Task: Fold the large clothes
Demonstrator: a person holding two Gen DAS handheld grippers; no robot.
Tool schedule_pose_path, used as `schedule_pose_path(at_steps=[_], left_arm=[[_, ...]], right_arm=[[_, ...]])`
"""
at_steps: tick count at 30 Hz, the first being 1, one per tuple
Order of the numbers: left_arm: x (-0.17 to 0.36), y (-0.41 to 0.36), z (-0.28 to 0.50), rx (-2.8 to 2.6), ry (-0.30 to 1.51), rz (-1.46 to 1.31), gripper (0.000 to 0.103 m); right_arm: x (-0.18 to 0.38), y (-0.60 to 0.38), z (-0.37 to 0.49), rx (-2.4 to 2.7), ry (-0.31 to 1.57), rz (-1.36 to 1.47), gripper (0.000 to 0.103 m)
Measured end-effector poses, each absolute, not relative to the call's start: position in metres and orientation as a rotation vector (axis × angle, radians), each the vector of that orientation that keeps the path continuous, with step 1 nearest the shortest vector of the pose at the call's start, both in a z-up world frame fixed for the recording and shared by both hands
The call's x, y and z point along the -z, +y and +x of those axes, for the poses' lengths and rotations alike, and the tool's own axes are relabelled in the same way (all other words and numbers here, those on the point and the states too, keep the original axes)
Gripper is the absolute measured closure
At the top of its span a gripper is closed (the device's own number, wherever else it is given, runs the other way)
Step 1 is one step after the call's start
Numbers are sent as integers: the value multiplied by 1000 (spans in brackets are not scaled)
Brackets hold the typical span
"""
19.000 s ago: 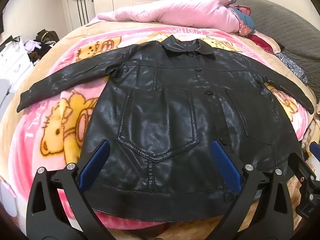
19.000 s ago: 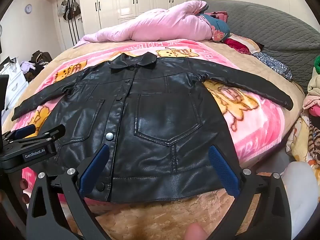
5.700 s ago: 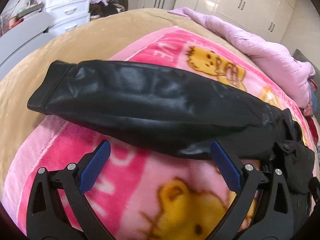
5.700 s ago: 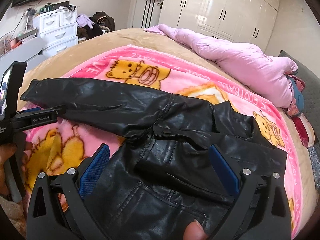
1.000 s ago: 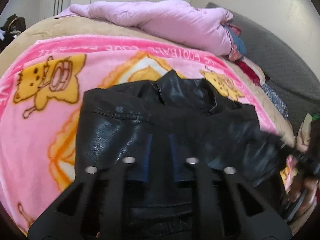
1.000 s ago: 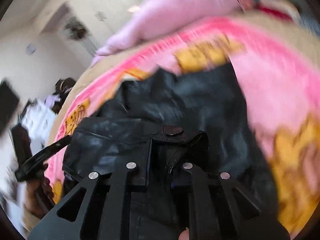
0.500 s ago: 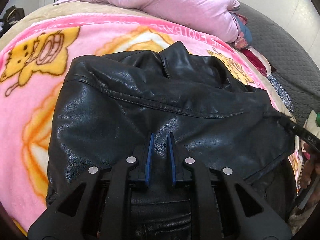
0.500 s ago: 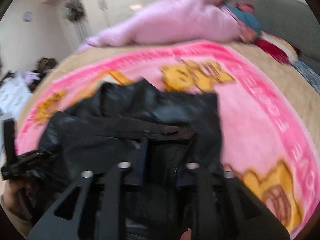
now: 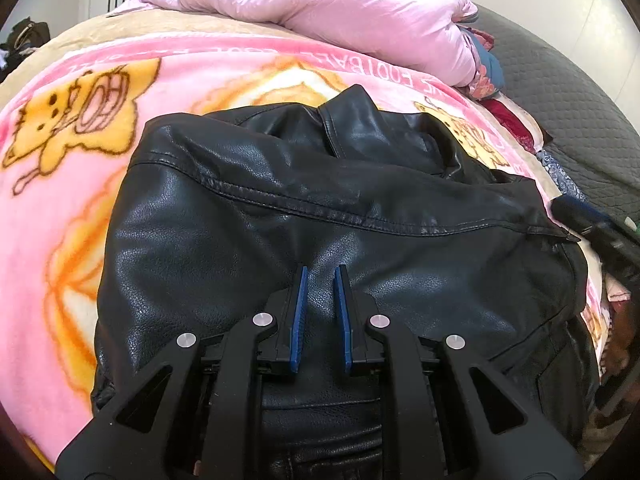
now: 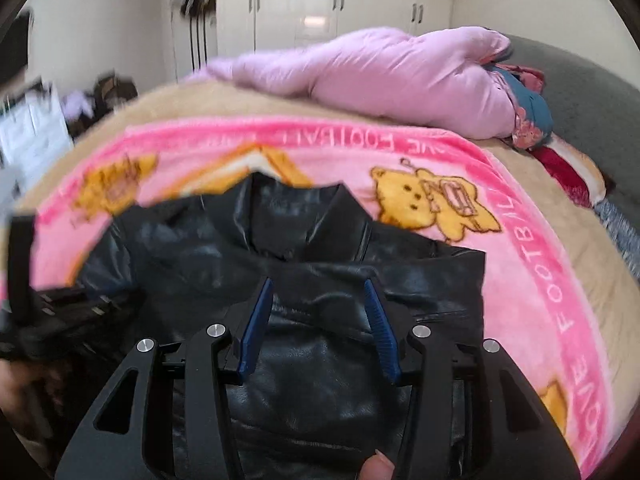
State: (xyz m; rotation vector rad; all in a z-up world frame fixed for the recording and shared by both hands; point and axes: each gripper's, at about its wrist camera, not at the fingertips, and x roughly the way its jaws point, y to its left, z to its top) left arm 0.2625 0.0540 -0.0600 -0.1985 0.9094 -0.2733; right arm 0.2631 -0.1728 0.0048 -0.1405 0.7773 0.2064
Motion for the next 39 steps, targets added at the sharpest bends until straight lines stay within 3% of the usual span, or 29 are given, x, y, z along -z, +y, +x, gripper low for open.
schedule_pose_path(at_steps=[6, 9, 16, 18, 21, 23, 26, 33, 37, 39], left_arm=[[60, 55, 262, 278, 903, -203, 96], [62, 54, 262, 280, 902, -200, 96], [61, 53, 263, 275, 900, -185, 96], [60, 52, 263, 274, 897, -182, 95], [53, 51, 257, 296, 875, -202, 81], [48, 47, 251, 298, 856, -198, 65], [36, 37, 237, 296, 815, -169, 55], [20, 31, 209, 259, 774, -124, 55], [32, 30, 206, 246, 822, -95, 74], [43, 29, 209, 235, 858, -82, 74]], right_arm=[[50, -184, 285, -156, 978, -167, 60], [68, -186, 284, -172, 976, -171, 60], [61, -187, 281, -175, 975, -148, 60], [51, -188, 275, -185, 956, -116, 54], [34, -197, 258, -219, 910, -39, 51], [26, -204, 245, -229, 885, -8, 50], [17, -212, 230, -245, 862, 18, 47], [13, -207, 207, -266, 859, -22, 44], [7, -204, 196, -307, 837, 20, 44], [5, -200, 193, -319, 830, 23, 45]])
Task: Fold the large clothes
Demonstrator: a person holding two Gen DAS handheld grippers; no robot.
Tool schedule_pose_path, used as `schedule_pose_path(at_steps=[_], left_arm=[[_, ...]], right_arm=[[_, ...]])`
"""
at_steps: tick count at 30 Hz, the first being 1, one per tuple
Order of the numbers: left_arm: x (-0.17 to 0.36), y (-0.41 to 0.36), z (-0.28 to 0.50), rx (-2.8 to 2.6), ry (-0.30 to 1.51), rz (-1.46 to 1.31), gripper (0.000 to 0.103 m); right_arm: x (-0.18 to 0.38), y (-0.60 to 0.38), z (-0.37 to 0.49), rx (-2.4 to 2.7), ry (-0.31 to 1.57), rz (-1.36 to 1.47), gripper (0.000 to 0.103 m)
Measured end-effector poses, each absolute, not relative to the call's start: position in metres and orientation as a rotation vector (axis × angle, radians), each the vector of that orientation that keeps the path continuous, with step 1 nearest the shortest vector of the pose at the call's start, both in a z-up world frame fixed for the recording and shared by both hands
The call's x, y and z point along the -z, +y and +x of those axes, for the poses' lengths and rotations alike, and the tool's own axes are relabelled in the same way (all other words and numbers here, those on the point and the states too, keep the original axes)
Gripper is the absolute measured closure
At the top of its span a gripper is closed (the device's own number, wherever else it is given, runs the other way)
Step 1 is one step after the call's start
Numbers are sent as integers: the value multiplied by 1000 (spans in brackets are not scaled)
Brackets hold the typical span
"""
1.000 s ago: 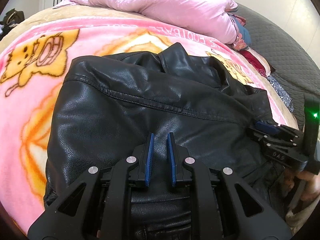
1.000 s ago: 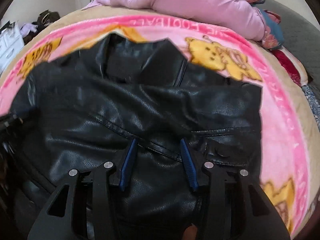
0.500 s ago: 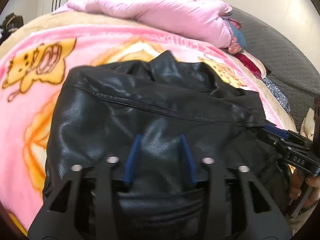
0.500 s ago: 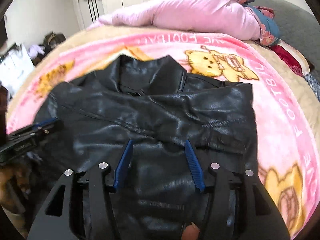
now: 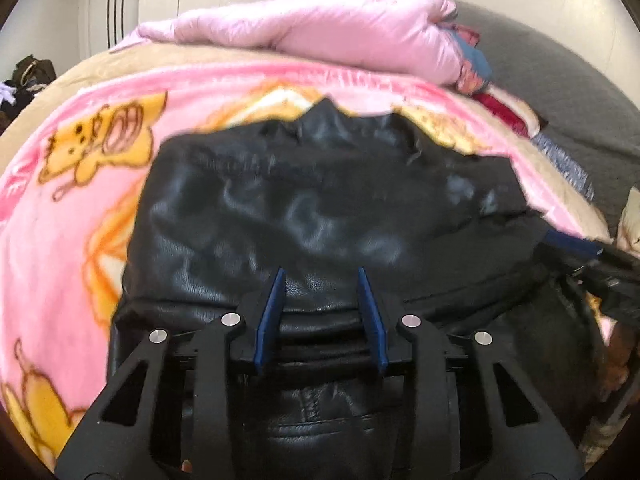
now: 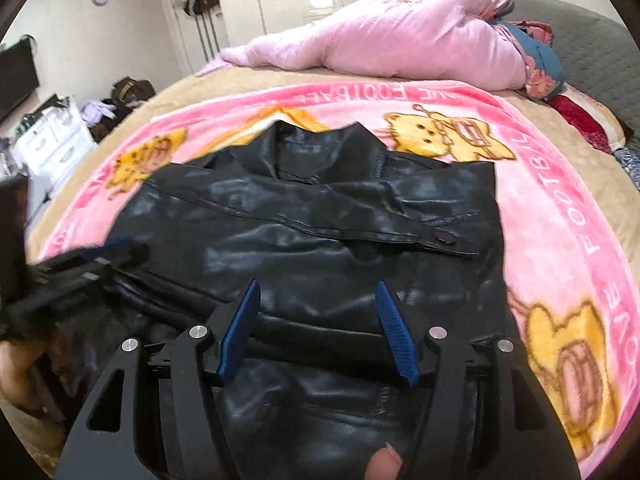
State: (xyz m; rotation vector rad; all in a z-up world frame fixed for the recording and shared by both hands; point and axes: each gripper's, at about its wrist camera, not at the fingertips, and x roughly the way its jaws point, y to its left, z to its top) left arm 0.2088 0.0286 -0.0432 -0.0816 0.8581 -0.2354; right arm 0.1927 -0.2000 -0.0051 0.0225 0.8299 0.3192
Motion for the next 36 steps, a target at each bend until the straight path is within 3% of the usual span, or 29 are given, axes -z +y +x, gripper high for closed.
schedule_pose_path(at_steps=[6, 13, 19, 24, 31, 36], left_arm=[[54, 30, 208, 229, 874, -91, 74], [56, 32, 207, 242, 869, -113, 74], [53, 34, 204, 249, 860, -129, 74], [50, 33, 201, 263, 856, -149, 67], [44, 32, 194, 293, 844, -180, 55], [40, 30, 188, 308, 838, -196, 43]], right_arm=[[8, -190, 193, -312, 838, -19, 45], [50, -204, 208, -243, 1005, 28, 46], [53, -204, 200, -223, 977, 54, 46], [40, -203, 188, -206, 920, 48, 45], [22, -210, 169, -177, 852, 93, 37], [11, -215, 158, -161, 828, 108, 19]])
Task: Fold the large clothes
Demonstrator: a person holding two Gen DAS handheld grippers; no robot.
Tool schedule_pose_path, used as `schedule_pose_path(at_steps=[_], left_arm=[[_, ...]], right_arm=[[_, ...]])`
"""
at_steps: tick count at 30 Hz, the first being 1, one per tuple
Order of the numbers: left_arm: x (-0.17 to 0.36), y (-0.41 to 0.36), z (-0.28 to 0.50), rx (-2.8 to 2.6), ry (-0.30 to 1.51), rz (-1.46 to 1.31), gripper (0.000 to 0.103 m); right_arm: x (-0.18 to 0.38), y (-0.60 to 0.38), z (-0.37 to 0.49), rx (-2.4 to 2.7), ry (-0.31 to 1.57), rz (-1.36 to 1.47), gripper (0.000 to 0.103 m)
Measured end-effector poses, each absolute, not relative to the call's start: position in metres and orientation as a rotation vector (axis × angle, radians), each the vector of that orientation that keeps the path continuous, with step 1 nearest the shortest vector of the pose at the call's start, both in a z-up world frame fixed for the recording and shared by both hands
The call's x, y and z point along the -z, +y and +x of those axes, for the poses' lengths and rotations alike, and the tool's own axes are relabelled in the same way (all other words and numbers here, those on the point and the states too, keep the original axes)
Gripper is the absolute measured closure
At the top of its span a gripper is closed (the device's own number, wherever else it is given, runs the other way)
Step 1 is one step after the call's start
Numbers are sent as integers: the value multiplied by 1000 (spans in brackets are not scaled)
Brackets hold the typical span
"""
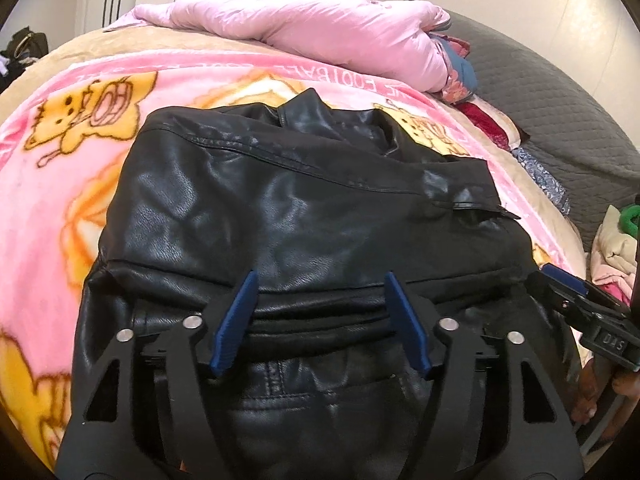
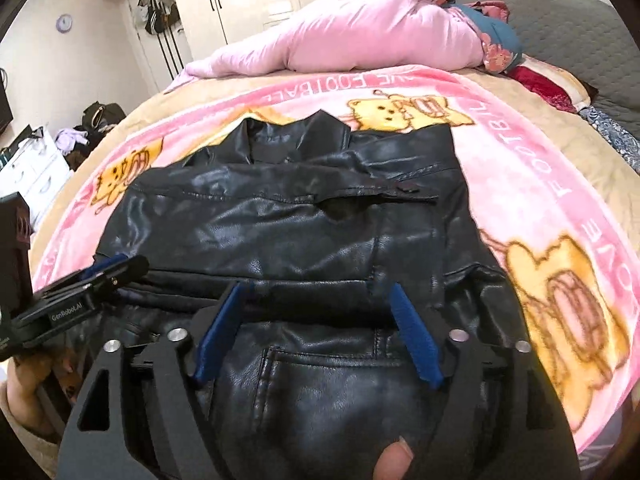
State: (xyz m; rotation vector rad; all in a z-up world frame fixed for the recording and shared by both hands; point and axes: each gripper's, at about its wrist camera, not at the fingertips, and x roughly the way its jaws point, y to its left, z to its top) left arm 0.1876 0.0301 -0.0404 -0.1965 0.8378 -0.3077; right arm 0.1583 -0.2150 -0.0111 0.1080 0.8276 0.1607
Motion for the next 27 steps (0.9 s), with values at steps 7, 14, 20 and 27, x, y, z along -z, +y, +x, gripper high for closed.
schedule_pose_path(at_steps=[7, 14, 20, 27], left_arm=[[27, 25, 177, 294, 806, -178, 19], [15, 27, 170, 308, 786, -195, 10], [7, 25, 164, 299, 774, -184, 10], [1, 26, 158, 291, 767, -169, 10]], right_arm=[[2, -216, 149, -155, 814, 105, 12], [-2, -214, 141, -153, 812, 87, 5], [-10, -213, 134, -148, 793, 78, 5], [-23, -213, 125, -157, 761, 88, 5]])
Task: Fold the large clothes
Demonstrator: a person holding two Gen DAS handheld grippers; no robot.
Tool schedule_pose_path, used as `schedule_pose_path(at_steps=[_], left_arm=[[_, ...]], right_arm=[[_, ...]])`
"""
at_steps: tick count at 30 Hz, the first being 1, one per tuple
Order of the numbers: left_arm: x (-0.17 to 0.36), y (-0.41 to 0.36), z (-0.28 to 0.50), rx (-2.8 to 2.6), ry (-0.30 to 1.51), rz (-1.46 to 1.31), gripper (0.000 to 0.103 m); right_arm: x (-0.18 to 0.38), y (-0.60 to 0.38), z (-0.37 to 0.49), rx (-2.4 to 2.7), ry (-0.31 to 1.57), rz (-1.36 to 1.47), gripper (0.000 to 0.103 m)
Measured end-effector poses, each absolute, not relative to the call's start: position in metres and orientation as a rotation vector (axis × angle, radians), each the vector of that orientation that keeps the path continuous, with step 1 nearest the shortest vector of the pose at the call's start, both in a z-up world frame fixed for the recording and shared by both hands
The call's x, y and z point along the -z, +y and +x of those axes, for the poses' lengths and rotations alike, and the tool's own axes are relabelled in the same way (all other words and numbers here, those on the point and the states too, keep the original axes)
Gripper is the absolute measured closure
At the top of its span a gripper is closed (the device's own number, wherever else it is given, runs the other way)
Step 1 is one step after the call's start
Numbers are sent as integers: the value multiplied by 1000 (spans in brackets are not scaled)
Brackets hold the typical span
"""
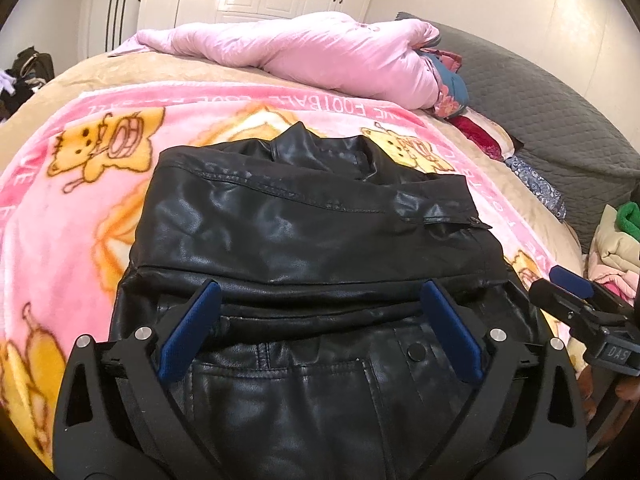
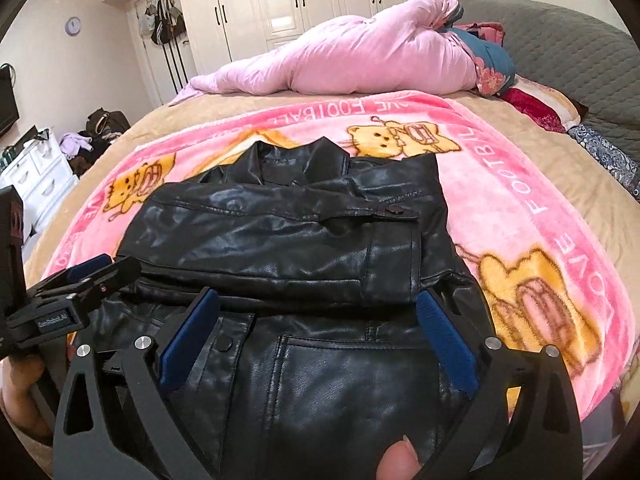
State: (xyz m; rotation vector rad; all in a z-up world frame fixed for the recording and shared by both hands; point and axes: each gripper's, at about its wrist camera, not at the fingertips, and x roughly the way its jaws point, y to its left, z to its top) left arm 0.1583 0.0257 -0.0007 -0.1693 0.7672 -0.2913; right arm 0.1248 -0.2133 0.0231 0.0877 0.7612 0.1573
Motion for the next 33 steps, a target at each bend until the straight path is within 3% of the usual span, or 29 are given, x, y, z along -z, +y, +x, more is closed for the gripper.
schedule_pose_path(at_steps=[20, 33], left_arm=[[-31, 23, 114, 299, 713, -119, 10], [-26, 32, 77, 275, 734, -48, 10]], right_arm=[[-53, -213, 80, -196, 703, 75, 5], [-45, -225, 34, -205, 733, 50, 5]])
